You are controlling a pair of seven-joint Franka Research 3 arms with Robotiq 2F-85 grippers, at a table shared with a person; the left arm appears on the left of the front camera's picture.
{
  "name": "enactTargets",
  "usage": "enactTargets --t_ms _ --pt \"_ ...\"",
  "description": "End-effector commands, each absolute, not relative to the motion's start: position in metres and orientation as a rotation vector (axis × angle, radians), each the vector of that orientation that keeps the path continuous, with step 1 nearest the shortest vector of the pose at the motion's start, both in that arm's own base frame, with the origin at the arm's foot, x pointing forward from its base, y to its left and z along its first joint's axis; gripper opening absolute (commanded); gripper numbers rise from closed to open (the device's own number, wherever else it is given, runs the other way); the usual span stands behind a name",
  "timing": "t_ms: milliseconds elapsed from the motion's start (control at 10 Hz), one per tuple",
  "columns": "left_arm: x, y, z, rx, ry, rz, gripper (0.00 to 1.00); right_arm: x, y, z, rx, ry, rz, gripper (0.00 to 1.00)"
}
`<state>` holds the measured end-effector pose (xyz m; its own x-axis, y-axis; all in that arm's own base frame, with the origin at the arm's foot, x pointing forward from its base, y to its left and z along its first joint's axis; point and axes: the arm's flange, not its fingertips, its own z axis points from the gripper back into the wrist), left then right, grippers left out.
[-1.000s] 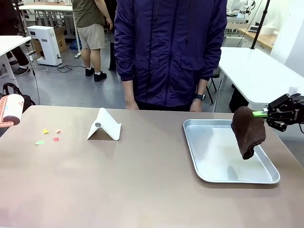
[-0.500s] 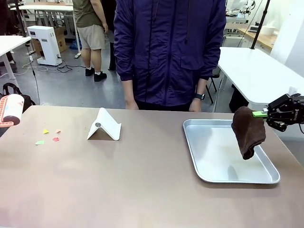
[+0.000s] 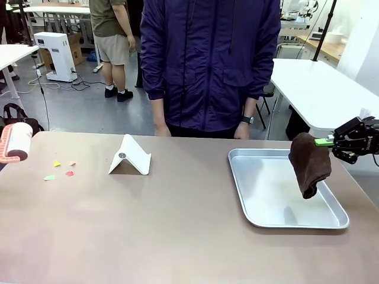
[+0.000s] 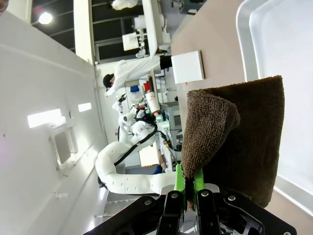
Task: Clean the surface of the table.
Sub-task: Clean the area not pointed to by the person.
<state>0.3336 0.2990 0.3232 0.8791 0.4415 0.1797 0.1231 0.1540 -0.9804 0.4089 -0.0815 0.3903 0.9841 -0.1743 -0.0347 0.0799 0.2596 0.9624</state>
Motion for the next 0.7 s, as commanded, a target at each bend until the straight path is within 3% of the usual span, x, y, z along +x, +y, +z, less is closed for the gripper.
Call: enactTargets --t_ms 0,400,600 --pt "0.339 0.282 0.322 -1.279 -0.425 0.374 0.22 0.412 -0.079 0.396 1.303 -0.071 -0.183 0.07" --pt "0.362 0.265 0.299 -1.040 -0.390 0.487 0.22 0.412 -0.079 0.396 1.303 -0.071 -0.183 0.07" --pt "0.365 0.258 0.300 -1.009 -0.387 0.470 0.22 0.412 -0.079 0.396 1.303 -0.071 -0.183 0.07"
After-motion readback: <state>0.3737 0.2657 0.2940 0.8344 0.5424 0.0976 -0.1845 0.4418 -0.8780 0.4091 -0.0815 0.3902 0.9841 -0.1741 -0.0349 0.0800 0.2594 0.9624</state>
